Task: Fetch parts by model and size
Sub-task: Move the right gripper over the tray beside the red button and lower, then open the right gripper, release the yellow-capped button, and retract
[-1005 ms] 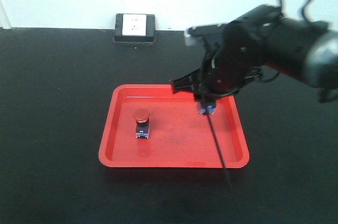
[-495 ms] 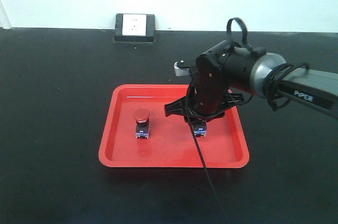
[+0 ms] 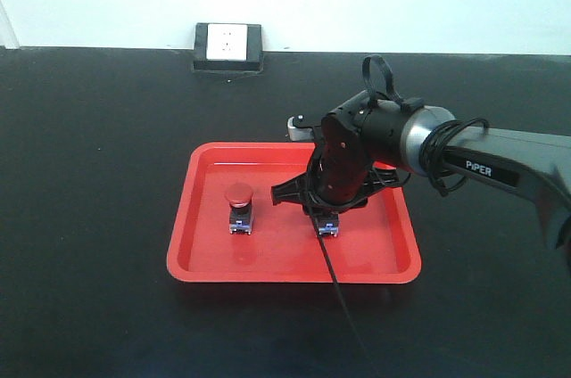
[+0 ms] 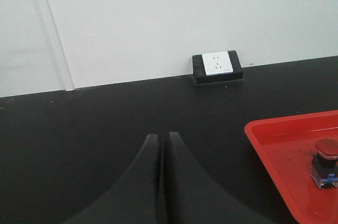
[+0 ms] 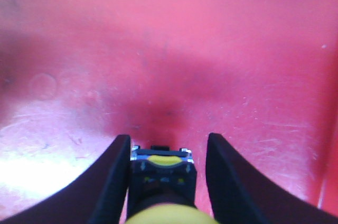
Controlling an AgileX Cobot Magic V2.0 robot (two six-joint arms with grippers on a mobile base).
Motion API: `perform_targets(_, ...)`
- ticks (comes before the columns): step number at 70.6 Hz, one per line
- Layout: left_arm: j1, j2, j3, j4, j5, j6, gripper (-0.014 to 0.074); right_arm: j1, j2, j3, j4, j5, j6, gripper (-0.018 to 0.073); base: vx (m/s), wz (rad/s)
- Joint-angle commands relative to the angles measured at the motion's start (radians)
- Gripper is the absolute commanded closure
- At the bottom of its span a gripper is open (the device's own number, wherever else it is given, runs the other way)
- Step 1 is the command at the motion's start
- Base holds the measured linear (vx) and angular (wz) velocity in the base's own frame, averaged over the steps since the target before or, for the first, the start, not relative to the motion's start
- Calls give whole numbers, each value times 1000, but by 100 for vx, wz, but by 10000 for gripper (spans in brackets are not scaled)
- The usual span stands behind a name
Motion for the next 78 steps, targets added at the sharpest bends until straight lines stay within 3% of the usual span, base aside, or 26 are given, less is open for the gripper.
perform_targets(1,2,13,-23,14,-60,-2,603,-8,-49,-32,-23,-31,-1,559,0,0)
perform_targets(11,2,13,-23,14,-59,-2,603,-8,-49,-32,-23,-33,-1,539,0,0)
perform_targets(21,2,13,-23,13,-59,-2,603,-8,-49,-32,-23,-34,-1,445,0,0)
perform_targets(27,2,13,-23,13,-59,-2,603,-8,-49,-32,-22,-33,4,343,0,0)
perform_targets(49,2,13,-23,13,-58,-2,603,-8,-49,-32,-25,-42,44,-166,0,0)
perform_targets(78,2,13,-23,13,-16,-2,603,-8,-67,-32,-29,-41,31,-125,0,0)
